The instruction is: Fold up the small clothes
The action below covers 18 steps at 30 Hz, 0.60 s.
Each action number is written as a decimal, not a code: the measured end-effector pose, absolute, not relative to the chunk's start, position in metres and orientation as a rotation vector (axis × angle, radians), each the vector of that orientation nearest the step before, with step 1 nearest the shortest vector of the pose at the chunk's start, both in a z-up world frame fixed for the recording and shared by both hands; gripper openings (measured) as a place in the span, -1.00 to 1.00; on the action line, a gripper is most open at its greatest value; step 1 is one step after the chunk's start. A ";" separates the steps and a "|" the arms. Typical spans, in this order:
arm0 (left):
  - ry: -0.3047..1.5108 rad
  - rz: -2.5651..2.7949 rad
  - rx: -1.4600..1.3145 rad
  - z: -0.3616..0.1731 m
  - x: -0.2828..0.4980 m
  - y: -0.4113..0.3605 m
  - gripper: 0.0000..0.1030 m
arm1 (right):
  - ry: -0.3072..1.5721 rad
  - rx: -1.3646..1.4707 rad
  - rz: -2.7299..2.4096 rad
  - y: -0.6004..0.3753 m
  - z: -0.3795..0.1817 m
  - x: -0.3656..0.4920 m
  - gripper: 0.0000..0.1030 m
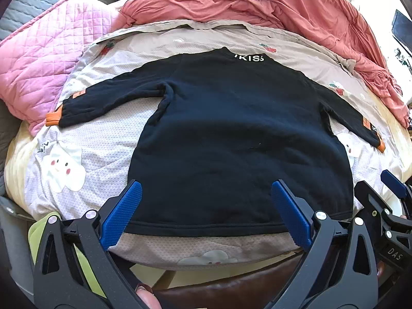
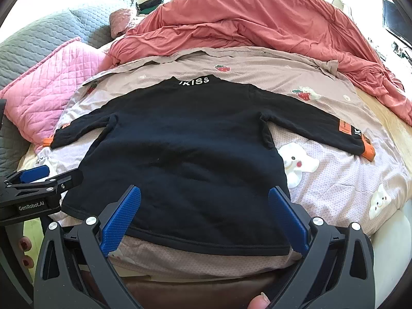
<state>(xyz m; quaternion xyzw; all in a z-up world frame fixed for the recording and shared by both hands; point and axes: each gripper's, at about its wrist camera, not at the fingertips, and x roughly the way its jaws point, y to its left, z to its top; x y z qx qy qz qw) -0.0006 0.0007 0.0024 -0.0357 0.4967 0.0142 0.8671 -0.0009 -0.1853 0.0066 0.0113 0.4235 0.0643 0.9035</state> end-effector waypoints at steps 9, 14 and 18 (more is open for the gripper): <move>1.036 0.024 -0.073 0.005 -0.001 0.000 0.83 | 0.873 0.019 0.131 -0.186 0.007 -0.001 0.92; 1.037 0.024 -0.075 0.005 -0.001 0.000 0.82 | 0.871 0.017 0.127 -0.186 0.007 -0.001 0.92; 1.032 0.022 -0.072 0.006 -0.002 -0.001 0.83 | 0.869 0.017 0.127 -0.187 0.008 -0.001 0.92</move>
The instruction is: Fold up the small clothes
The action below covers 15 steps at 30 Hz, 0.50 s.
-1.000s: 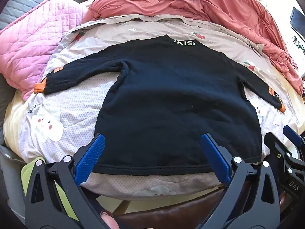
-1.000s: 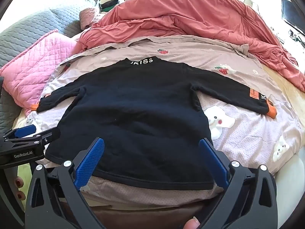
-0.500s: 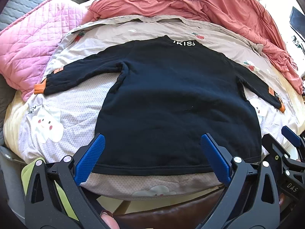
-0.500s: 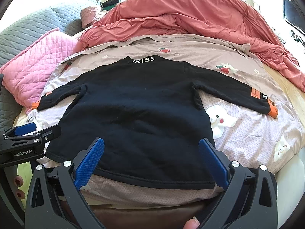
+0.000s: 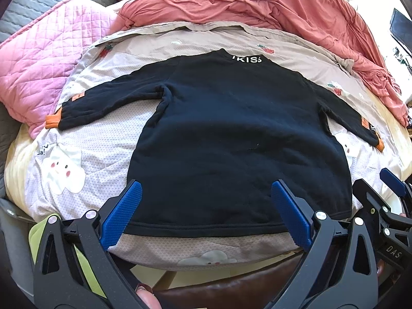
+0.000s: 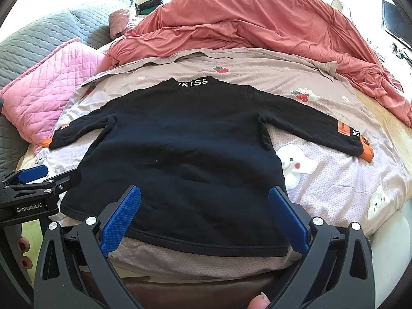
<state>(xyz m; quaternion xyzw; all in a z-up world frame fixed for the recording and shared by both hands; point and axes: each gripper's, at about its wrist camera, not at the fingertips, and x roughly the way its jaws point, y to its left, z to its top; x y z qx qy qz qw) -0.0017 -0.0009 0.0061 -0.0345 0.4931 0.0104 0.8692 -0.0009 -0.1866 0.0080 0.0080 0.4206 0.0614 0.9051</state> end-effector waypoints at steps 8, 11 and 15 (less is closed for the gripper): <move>1.028 0.020 -0.070 0.007 -0.002 -0.002 0.83 | 0.861 0.015 0.126 -0.188 0.009 0.000 0.92; 1.032 0.019 -0.075 0.007 -0.002 -0.002 0.83 | 0.857 0.014 0.124 -0.189 0.010 0.000 0.92; 1.032 0.019 -0.076 0.008 -0.001 -0.001 0.83 | 0.854 0.015 0.125 -0.188 0.011 0.000 0.92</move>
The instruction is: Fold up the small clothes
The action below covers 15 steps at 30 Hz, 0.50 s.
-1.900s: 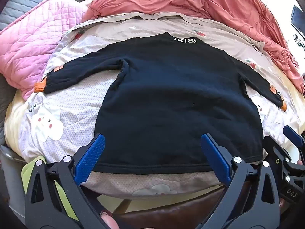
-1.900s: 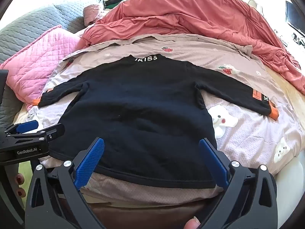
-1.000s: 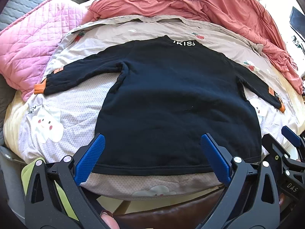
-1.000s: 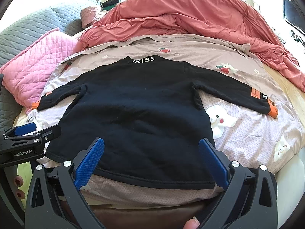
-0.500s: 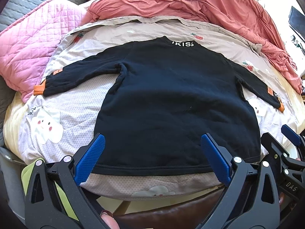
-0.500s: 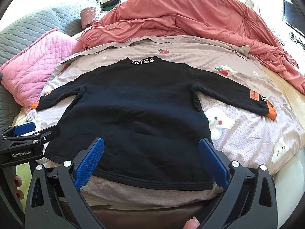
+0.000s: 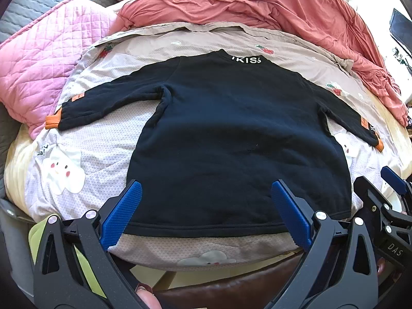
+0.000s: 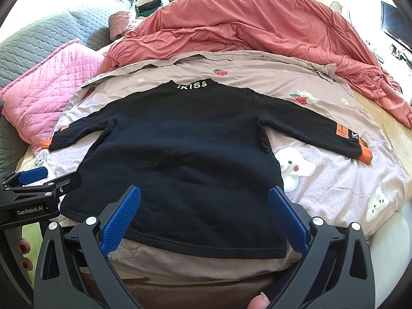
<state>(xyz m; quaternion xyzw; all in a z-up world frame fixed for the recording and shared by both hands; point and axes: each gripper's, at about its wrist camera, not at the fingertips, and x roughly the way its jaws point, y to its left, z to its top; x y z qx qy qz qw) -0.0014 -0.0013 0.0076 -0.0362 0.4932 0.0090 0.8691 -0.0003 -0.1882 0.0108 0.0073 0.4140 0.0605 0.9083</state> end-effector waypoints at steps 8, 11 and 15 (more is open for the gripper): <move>1.034 0.014 -0.064 0.008 0.003 -0.002 0.82 | 0.844 0.016 0.122 -0.190 0.012 0.002 0.92; 1.034 0.013 -0.059 0.007 0.010 -0.003 0.83 | 0.836 0.014 0.123 -0.191 0.013 0.005 0.92; 1.033 0.013 -0.057 0.006 0.029 -0.009 0.83 | 0.826 0.024 0.113 -0.196 0.017 0.020 0.92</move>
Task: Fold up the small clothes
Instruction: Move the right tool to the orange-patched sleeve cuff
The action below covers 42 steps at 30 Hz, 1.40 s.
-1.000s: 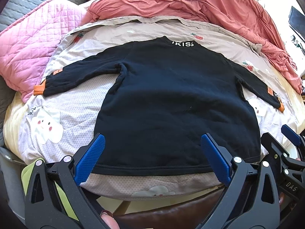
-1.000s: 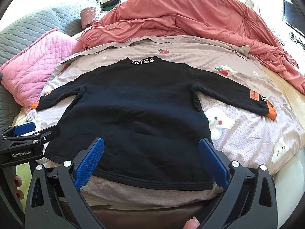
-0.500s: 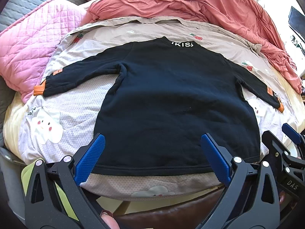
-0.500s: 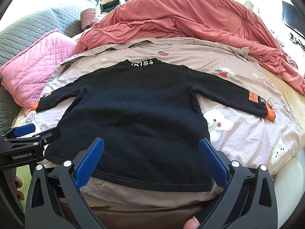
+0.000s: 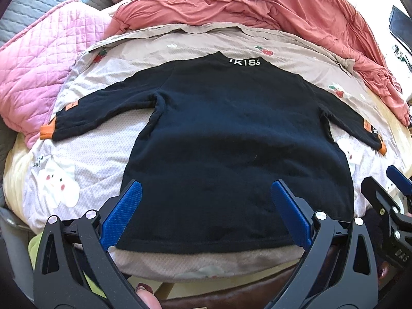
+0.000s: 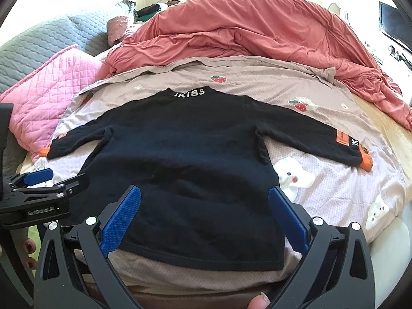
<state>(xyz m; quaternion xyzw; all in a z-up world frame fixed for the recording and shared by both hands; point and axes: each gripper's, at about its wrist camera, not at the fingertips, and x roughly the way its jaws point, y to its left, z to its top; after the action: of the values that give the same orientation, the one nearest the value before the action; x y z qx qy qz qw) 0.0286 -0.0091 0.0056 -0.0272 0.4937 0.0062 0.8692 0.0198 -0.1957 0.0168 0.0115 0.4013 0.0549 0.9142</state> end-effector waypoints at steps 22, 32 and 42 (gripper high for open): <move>1.016 0.004 -0.046 0.002 0.128 -0.037 0.83 | 0.736 0.068 -0.031 -0.242 0.027 0.133 0.92; 1.031 0.017 -0.061 -0.012 0.173 -0.040 0.83 | 0.774 0.163 -0.040 -0.255 0.013 0.201 0.92; 1.044 0.028 -0.049 -0.035 0.212 -0.049 0.82 | 0.788 0.181 -0.192 -0.319 -0.025 0.213 0.92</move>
<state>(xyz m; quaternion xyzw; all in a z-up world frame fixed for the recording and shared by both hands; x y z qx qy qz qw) 0.2121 -0.0492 -0.0352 -0.0233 0.4984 0.0134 0.8665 0.2134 -0.3193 -0.0254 0.0878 0.3829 -0.0931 0.9149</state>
